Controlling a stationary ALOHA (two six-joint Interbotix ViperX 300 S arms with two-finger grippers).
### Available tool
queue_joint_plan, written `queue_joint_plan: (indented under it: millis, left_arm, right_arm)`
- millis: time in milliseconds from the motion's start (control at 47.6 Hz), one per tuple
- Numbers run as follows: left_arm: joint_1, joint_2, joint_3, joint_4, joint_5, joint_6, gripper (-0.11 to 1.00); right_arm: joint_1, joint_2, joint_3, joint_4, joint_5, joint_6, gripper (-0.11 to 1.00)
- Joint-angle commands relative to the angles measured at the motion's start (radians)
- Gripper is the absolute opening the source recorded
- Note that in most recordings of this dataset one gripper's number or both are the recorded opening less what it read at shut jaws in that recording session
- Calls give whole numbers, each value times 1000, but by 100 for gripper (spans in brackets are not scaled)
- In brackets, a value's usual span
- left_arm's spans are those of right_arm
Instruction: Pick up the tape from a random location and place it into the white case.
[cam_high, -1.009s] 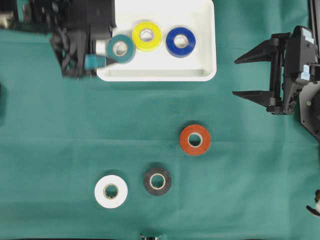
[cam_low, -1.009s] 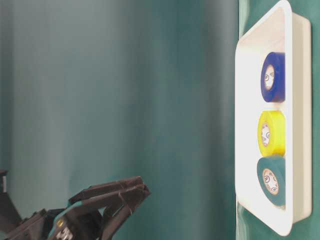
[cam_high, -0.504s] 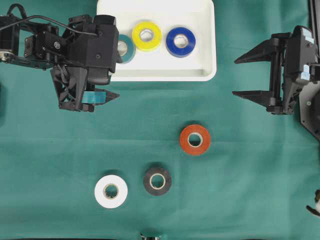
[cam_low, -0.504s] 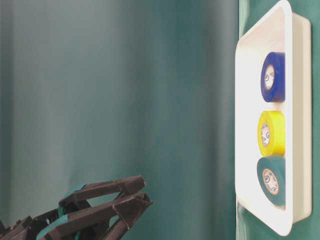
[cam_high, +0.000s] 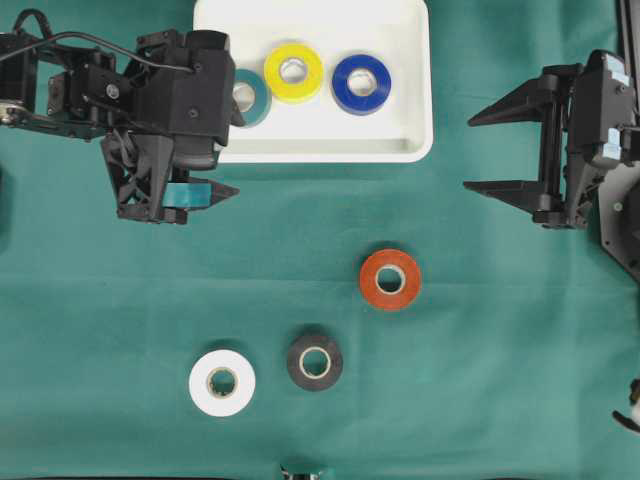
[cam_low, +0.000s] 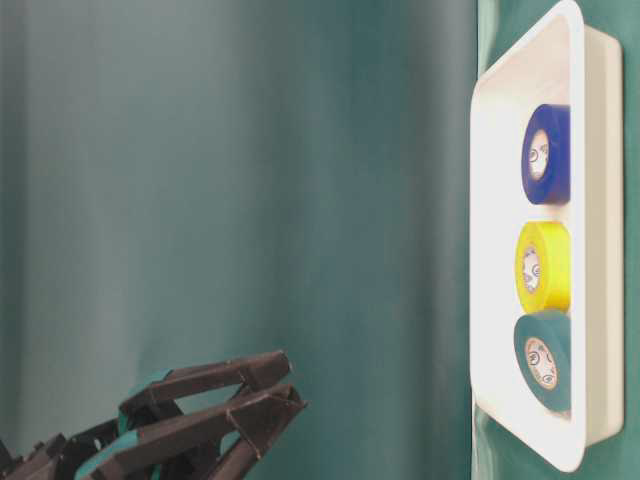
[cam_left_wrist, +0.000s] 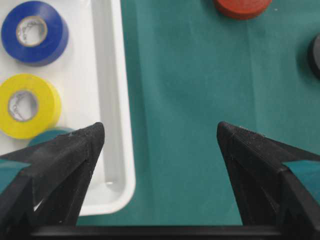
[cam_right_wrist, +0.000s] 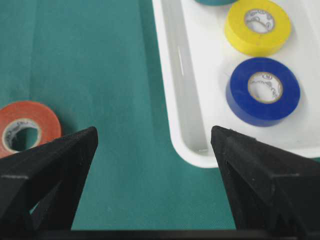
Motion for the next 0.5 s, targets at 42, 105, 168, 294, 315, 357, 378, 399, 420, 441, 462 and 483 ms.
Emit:
queue_joint_plan:
  millis: [42,105,168,294,315,357,378,399,420,441,462,483]
  left_arm:
    - [2,-51,21,0,-63,-2,99]
    - [2,-80,57,-2,-123,-2,99]
    - [2,-110,92,-3,-189,-2,99]
    - [2,-175,169,-6,-316,-3,99]
    - [2,-184,181,-8,-331,-3,99]
    - [2,-202,209,-9,-370,-5,99]
    - [2,-209,219,-11,-383,-5,99]
    - [2,-215,232,-11,-397,-5,99]
    - [2,-218,242,-11,-411,-6,99]
    - [2,-222,253,-11,-425,-8,99]
    - [2,-225,270,-12,-446,-11,99]
    - [2,-227,279,-12,-459,-12,99]
  right_arm:
    - [-3,2,-26,-2,-8,0,90]
    - [-3,2,-28,-2,-9,0,90]
    - [-3,2,-28,-2,-12,-3,90]
    - [-3,2,-28,-6,-48,-6,90]
    - [-3,2,-26,-6,-57,-6,90]
    - [-3,2,-26,-8,-77,-8,90]
    - [-3,2,-26,-9,-87,-8,90]
    - [-3,2,-25,-11,-98,-9,90]
    - [-3,3,-25,-15,-115,-9,90]
    - [-3,2,-25,-17,-126,-9,90]
    - [-3,2,-25,-20,-138,-9,90]
    - [-3,3,-25,-23,-149,-9,90]
